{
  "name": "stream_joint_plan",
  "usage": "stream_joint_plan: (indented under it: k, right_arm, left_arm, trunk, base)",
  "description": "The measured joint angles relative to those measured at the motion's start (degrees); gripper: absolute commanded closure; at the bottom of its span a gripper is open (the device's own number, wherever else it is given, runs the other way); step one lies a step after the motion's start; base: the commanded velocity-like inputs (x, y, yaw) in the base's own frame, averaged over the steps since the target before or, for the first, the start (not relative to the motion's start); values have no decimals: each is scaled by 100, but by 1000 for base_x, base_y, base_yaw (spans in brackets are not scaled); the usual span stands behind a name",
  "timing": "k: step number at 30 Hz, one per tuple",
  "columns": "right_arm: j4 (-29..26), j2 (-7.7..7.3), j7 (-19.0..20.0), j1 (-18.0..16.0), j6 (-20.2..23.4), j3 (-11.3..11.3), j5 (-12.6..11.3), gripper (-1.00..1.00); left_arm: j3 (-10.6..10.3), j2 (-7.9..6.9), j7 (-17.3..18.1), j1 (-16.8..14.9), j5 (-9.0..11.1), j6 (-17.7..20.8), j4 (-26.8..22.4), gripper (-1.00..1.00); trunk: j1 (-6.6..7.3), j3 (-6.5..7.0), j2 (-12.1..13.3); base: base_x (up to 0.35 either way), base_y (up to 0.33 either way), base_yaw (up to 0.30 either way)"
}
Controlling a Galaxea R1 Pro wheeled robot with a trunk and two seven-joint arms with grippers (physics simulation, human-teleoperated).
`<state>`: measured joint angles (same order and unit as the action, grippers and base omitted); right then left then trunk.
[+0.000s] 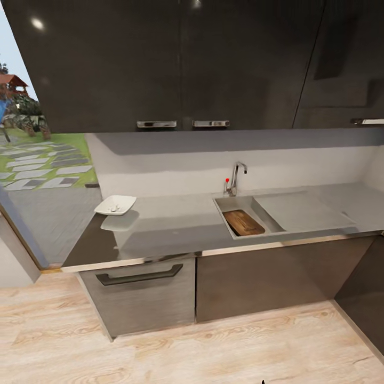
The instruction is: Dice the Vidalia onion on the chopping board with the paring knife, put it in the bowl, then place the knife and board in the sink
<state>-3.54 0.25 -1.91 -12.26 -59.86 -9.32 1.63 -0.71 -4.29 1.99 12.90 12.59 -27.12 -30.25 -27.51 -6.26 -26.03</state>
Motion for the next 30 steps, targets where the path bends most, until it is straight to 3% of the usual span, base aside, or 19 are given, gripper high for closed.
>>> stream_joint_plan:
  k: [15, 23, 27, 30]
  right_arm:
    - [0, 0, 0, 0, 0, 4, 0, -100]
    - [209, -87, -35, 0, 1, 14, -3, -100]
    - [222, -61, -22, 1, 1722, 25, -4, -100]
    - [219, -50, -23, 1, 2187, 30, -11, -100]
  left_arm:
    - [0, 0, 0, 0, 0, 0, 0, -100]
    - [-5, 52, -32, -1, -2, 0, 148, -100]
    - [-16, 222, -50, 1, -5, -15, 955, -100]
    - [-21, 244, -49, -1, -4, -22, 1187, -100]
  trunk:
    - [0, 135, 0]
    - [0, 153, 1]
    - [0, 153, 1]
    - [0, 153, 1]
  base:
    - [0, 0, 122]
    - [0, 0, 20]
    - [0, 0, 0]
    - [0, 0, 0]
